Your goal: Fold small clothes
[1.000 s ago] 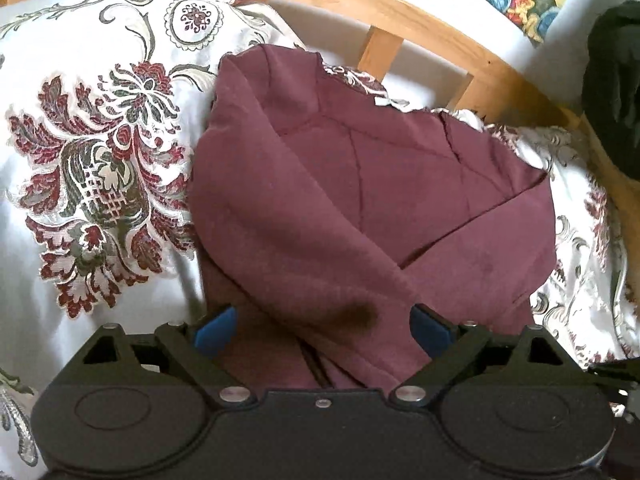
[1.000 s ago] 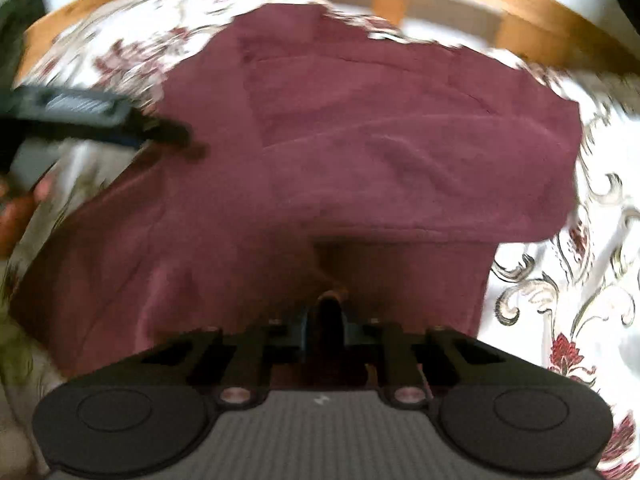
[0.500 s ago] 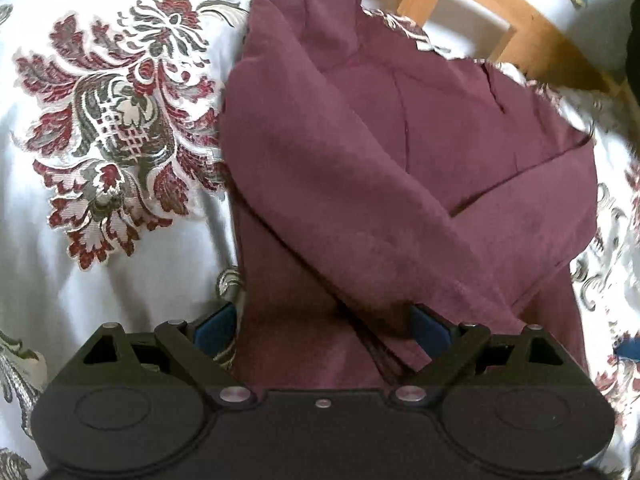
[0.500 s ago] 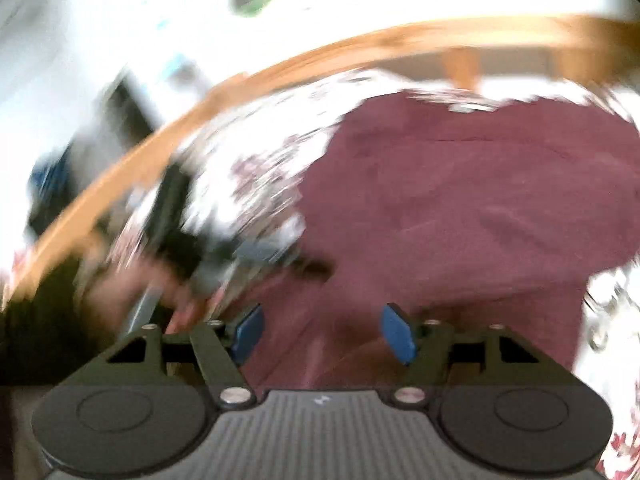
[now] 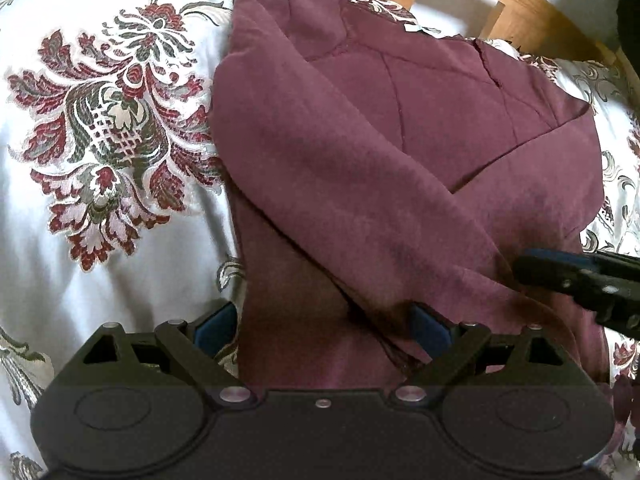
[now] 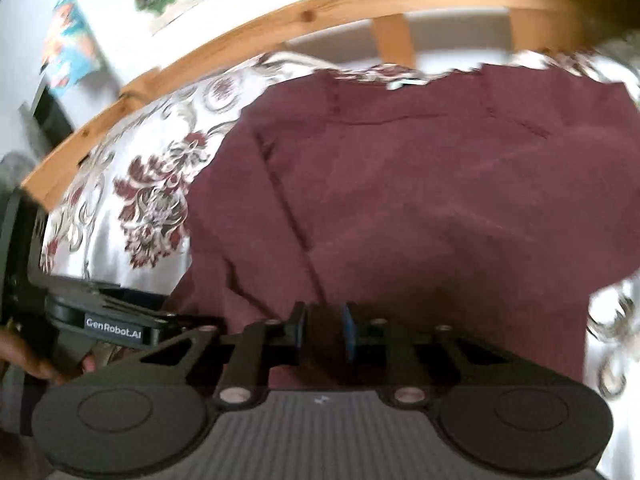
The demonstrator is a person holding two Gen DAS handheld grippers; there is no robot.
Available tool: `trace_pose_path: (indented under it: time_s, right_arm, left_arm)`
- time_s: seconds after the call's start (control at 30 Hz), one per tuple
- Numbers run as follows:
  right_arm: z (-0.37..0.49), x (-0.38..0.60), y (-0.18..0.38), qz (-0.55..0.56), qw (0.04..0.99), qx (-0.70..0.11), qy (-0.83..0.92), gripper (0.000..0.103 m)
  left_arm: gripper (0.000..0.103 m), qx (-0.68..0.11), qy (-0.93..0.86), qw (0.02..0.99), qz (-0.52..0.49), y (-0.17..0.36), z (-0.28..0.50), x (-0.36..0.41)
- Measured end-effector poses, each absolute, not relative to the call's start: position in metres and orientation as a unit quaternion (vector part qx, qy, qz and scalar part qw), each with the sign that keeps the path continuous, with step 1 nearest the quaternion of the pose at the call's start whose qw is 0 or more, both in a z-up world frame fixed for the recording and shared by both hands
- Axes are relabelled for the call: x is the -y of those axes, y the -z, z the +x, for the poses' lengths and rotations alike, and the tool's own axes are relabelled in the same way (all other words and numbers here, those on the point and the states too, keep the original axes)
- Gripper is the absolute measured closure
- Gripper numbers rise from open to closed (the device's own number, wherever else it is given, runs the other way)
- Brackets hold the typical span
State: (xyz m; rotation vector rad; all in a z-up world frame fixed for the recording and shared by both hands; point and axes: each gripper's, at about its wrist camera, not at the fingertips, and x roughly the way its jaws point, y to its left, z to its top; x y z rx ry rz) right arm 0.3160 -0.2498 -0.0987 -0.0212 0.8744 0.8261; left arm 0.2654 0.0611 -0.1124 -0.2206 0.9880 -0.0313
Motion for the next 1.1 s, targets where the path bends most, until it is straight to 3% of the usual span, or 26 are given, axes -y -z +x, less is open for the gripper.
trace_pose_path:
  time_s: [0.1, 0.13, 0.4, 0.5, 0.53, 0.57, 0.63, 0.7, 0.9, 1.1]
  right_arm:
    - [0.318, 0.237, 0.108, -0.033, 0.817, -0.423, -0.391, 0.085]
    - [0.317, 0.234, 0.11, -0.04, 0.814, -0.422, -0.398, 0.101]
    - [0.312, 0.234, 0.054, -0.07, 0.89, -0.252, -0.374, 0.101]
    - [0.327, 0.248, 0.059, -0.048, 0.887, -0.274, -0.368, 0.1]
    - [0.331, 0.253, 0.064, -0.041, 0.886, -0.288, -0.361, 0.086]
    - [0.334, 0.257, 0.068, -0.041, 0.889, -0.298, -0.346, 0.067]
    - [0.341, 0.269, 0.075, -0.039, 0.89, -0.323, -0.321, 0.055]
    - [0.349, 0.285, 0.076, -0.019, 0.884, -0.364, -0.294, 0.055]
    - [0.336, 0.326, 0.08, 0.017, 0.831, -0.463, -0.308, 0.034]
    - [0.335, 0.321, 0.099, -0.017, 0.818, -0.495, -0.292, 0.031]
  left_arm:
    - [0.009, -0.473, 0.014, 0.874, -0.11, 0.112, 0.263, -0.062]
    - [0.009, -0.473, 0.013, 0.874, -0.112, 0.112, 0.262, -0.062]
    - [0.01, -0.466, 0.008, 0.877, -0.116, 0.112, 0.265, -0.061]
    - [0.01, -0.467, 0.007, 0.88, -0.089, 0.116, 0.268, -0.052]
    - [0.01, -0.467, 0.008, 0.88, -0.083, 0.116, 0.269, -0.05]
    - [0.01, -0.466, 0.009, 0.881, -0.081, 0.116, 0.269, -0.049]
    - [0.01, -0.465, 0.009, 0.88, -0.093, 0.114, 0.268, -0.051]
    - [0.011, -0.457, 0.008, 0.881, -0.121, 0.11, 0.265, -0.058]
    - [0.01, -0.417, -0.014, 0.892, -0.176, 0.095, 0.261, -0.081]
    - [0.01, -0.414, -0.029, 0.887, -0.204, 0.093, 0.263, -0.093]
